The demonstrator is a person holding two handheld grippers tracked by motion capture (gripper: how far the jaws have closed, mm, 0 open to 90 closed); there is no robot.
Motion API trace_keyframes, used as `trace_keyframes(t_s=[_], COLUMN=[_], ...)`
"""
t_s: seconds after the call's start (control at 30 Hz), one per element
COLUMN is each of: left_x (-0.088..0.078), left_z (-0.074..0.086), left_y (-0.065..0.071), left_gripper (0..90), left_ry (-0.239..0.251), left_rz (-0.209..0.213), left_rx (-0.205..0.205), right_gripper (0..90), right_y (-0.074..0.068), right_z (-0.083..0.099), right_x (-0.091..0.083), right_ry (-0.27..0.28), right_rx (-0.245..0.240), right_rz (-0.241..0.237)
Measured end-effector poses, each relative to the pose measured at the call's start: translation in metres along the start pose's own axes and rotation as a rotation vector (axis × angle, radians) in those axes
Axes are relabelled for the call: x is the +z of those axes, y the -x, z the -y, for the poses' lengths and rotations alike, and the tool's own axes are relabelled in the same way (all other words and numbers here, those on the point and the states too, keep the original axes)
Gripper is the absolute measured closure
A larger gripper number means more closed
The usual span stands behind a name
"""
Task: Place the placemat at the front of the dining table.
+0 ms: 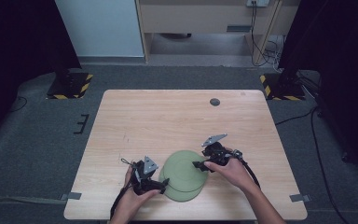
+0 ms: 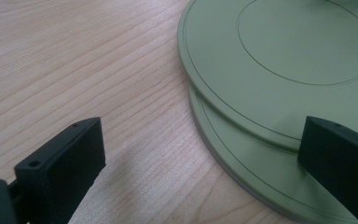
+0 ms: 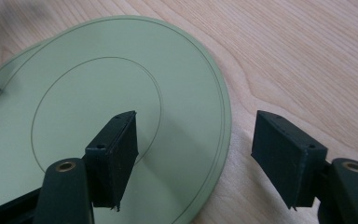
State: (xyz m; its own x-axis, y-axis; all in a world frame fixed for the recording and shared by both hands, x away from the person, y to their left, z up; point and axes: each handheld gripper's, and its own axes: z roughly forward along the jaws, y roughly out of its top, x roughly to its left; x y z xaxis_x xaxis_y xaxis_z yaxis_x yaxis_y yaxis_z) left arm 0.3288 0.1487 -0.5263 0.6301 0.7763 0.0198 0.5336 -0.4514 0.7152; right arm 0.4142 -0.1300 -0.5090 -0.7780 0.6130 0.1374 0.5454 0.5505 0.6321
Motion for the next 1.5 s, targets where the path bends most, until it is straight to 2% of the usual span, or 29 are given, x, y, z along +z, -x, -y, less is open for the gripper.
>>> trace_keyframes(t_s=[0.5,0.73,0.87,1.2,1.5], left_x=[0.001,-0.004,-0.002,0.001,0.001], left_z=[-0.001,-0.004,-0.005,-0.005,-0.005], left_y=[0.0,-0.001,0.0,-0.001,-0.001], left_gripper=[0.0,2.0,2.0,0.6,0.0], left_ry=[-0.001,0.027,0.023,0.015,0.013], left_rz=[-0.004,-0.006,0.003,0.002,-0.001], left_rx=[0.0,-0.009,-0.005,-0.006,-0.007], right_gripper=[30.3,30.4,29.5,29.8,31.2], right_y=[0.008,0.009,0.01,0.01,0.008], right_z=[0.001,0.001,0.002,0.002,0.002], right_x=[0.009,0.009,0.01,0.011,0.012], right_ry=[-0.005,-0.007,-0.008,-0.002,0.002], right_rx=[0.051,0.051,0.063,0.053,0.054], right_rz=[-0.06,-0.068,-0.078,-0.108,-0.117])
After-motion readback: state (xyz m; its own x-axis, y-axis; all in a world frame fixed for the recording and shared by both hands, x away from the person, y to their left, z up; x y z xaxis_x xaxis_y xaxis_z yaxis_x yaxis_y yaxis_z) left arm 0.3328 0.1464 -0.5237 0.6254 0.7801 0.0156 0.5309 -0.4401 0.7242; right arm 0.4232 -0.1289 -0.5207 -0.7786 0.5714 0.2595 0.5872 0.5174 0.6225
